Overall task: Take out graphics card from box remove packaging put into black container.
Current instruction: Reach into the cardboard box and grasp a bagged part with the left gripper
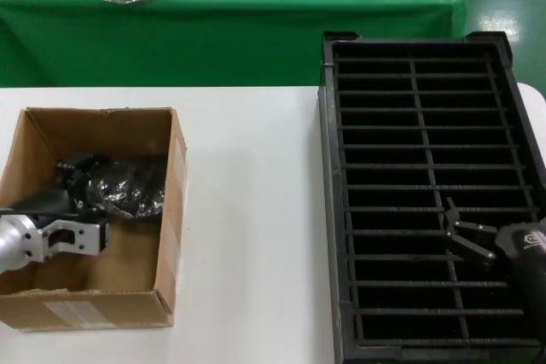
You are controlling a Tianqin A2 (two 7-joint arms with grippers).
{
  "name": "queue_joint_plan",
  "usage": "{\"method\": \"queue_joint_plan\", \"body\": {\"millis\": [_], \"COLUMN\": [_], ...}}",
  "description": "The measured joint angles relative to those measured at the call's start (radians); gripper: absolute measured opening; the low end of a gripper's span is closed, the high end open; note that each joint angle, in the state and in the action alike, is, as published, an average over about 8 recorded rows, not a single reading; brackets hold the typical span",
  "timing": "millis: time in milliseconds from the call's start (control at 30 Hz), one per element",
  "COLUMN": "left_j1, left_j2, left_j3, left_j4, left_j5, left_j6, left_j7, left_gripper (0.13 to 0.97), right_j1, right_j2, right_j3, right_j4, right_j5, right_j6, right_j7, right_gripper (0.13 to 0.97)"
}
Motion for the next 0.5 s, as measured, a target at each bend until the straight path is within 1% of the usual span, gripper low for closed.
{"method": "queue_joint_plan", "body": {"millis": [233,267,500], "left_j1": [0.028,0.032,0.056], "left_j2": [-0.029,-0.034,-0.06], "left_j3": [0.015,0.017,0.028], "left_j4": [-0.072,-0.082,-0.133], "left_j5": [0.04,0.047,0.083], "left_j6": [-0.006,-0.005,-0.001], "left_j7": [-0.073,-0.085,-0.147], "left_gripper": [0.494,0.494,0.333], "right_j1": [0.0,0.0,0.0], "right_j2": [0.0,0.0,0.0], "right_j3": [0.0,0.0,0.0], "right_j4": [0.0,0.0,0.0], "right_j5": [0.0,0.0,0.0], "right_j6": [0.0,0.0,0.0], "right_j7": [0.0,0.0,0.0], "right_gripper": [0.966,0.966,0.966]}}
